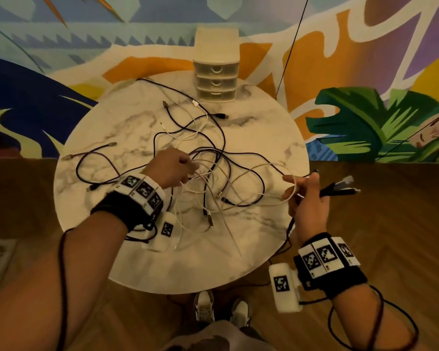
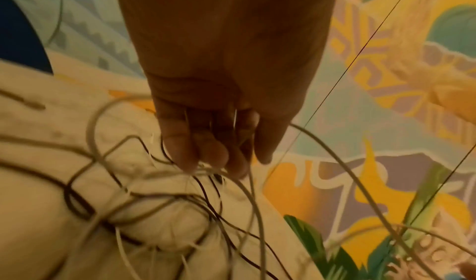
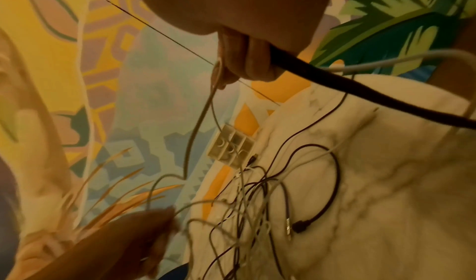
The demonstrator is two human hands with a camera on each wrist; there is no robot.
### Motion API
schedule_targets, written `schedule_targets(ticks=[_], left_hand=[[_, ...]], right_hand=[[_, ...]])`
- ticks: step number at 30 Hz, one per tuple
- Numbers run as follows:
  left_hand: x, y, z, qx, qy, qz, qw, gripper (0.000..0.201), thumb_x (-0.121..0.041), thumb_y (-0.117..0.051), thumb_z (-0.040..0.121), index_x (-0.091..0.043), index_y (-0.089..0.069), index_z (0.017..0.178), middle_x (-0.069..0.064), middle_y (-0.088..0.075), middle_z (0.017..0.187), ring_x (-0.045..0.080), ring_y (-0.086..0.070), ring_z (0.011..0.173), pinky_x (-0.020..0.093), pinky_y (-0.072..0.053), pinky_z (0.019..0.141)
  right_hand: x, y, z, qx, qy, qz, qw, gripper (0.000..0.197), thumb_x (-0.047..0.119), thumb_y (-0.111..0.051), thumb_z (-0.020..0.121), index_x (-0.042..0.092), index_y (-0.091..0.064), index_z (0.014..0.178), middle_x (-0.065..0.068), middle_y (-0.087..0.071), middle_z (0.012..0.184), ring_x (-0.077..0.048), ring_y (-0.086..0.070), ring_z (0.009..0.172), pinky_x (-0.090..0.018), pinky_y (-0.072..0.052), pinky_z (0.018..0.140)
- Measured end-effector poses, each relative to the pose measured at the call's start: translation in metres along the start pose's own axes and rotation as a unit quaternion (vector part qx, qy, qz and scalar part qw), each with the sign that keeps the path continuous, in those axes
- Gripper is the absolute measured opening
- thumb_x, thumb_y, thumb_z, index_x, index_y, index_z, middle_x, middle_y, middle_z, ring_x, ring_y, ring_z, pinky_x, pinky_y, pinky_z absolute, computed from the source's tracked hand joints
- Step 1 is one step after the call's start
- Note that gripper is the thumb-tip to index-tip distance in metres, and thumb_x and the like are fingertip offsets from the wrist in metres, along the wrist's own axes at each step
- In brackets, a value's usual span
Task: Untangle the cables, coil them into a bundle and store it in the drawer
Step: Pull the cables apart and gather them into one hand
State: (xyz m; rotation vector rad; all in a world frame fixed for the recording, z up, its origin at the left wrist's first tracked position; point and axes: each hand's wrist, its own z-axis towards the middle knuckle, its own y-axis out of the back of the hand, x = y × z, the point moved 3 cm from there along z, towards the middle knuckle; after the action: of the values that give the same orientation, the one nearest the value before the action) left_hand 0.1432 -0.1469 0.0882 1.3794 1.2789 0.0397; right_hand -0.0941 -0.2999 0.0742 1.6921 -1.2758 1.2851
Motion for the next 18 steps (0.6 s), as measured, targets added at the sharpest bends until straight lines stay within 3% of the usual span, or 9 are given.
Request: schedule_targets(ticks=[3, 5, 7, 9, 11, 13, 15, 18], left_hand=[[0.0, 0.016, 0.001, -0.046, -0.019, 0.005, 0.999, 0.05, -0.04, -0.052, 0.094, -0.008, -0.06, 0.057, -0.003, -0.055, 0.046, 0.011, -0.05, 0.043, 0.024, -0.04, 0.052], [0.0, 0.017, 0.001, -0.077, -0.002, -0.022, 0.997, 0.058, -0.046, -0.045, 0.095, -0.009, -0.056, 0.052, -0.005, -0.049, 0.035, 0.01, -0.048, 0.038, 0.025, -0.038, 0.052], [-0.004, 0.013, 0.0, -0.098, 0.011, -0.041, 0.994, 0.062, -0.048, -0.04, 0.096, -0.011, -0.053, 0.048, -0.005, -0.048, 0.033, 0.007, -0.046, 0.036, 0.024, -0.037, 0.053], [-0.015, 0.009, -0.002, -0.098, 0.002, -0.053, 0.994, 0.062, -0.049, -0.039, 0.096, -0.011, -0.053, 0.049, -0.004, -0.047, 0.038, 0.007, -0.045, 0.037, 0.025, -0.037, 0.053], [-0.029, 0.003, -0.009, -0.086, -0.033, -0.045, 0.995, 0.059, -0.048, -0.037, 0.097, -0.013, -0.05, 0.052, -0.004, -0.047, 0.044, 0.01, -0.046, 0.041, 0.028, -0.04, 0.056], [-0.047, -0.006, -0.022, -0.067, -0.093, 0.042, 0.993, 0.054, -0.047, -0.033, 0.098, -0.02, -0.043, 0.053, -0.003, -0.046, 0.05, 0.014, -0.045, 0.049, 0.034, -0.044, 0.065], [-0.061, -0.024, -0.039, -0.035, -0.147, 0.18, 0.972, 0.051, -0.05, -0.026, 0.098, -0.023, -0.043, 0.059, -0.004, -0.045, 0.056, 0.015, -0.047, 0.054, 0.034, -0.043, 0.063], [-0.067, -0.056, -0.06, -0.019, -0.186, 0.279, 0.942, 0.04, -0.045, -0.024, 0.099, -0.024, -0.058, 0.097, -0.004, -0.049, 0.066, 0.019, -0.051, 0.061, 0.031, -0.038, 0.054]], right_hand=[[0.0, 0.016, 0.015, -0.082, -0.009, -0.026, 0.996, 0.05, 0.042, -0.031, 0.101, 0.017, -0.069, 0.082, 0.001, -0.056, 0.063, -0.004, -0.038, 0.041, -0.019, -0.031, 0.042], [0.004, 0.024, 0.018, -0.141, -0.006, -0.021, 0.99, 0.048, 0.042, -0.031, 0.101, 0.021, -0.066, 0.075, 0.005, -0.052, 0.062, -0.003, -0.04, 0.044, -0.021, -0.035, 0.048], [0.014, 0.023, 0.014, -0.157, 0.014, 0.013, 0.987, 0.046, 0.04, -0.034, 0.101, 0.021, -0.053, 0.064, 0.008, -0.048, 0.056, -0.004, -0.039, 0.044, -0.021, -0.034, 0.05], [0.024, 0.011, 0.005, -0.104, 0.039, 0.014, 0.994, 0.043, 0.037, -0.038, 0.1, 0.02, -0.043, 0.061, 0.01, -0.044, 0.046, -0.002, -0.037, 0.04, -0.018, -0.034, 0.046], [0.024, -0.01, -0.007, 0.013, 0.041, -0.048, 0.998, 0.044, 0.039, -0.039, 0.099, 0.02, -0.045, 0.061, 0.009, -0.044, 0.046, -0.005, -0.038, 0.043, -0.021, -0.034, 0.048], [0.018, -0.033, -0.022, 0.143, 0.027, -0.13, 0.981, 0.05, 0.043, -0.035, 0.099, 0.017, -0.057, 0.062, 0.004, -0.043, 0.051, -0.009, -0.035, 0.045, -0.025, -0.03, 0.05], [0.011, -0.053, -0.033, 0.227, 0.011, -0.153, 0.962, 0.051, 0.045, -0.034, 0.098, 0.016, -0.064, 0.069, 0.002, -0.037, 0.051, -0.009, -0.03, 0.044, -0.025, -0.025, 0.047], [0.002, -0.07, -0.034, 0.255, -0.001, -0.2, 0.946, 0.048, 0.044, -0.04, 0.097, 0.016, -0.055, 0.062, 0.007, -0.041, 0.045, -0.008, -0.036, 0.042, -0.028, -0.032, 0.051]])
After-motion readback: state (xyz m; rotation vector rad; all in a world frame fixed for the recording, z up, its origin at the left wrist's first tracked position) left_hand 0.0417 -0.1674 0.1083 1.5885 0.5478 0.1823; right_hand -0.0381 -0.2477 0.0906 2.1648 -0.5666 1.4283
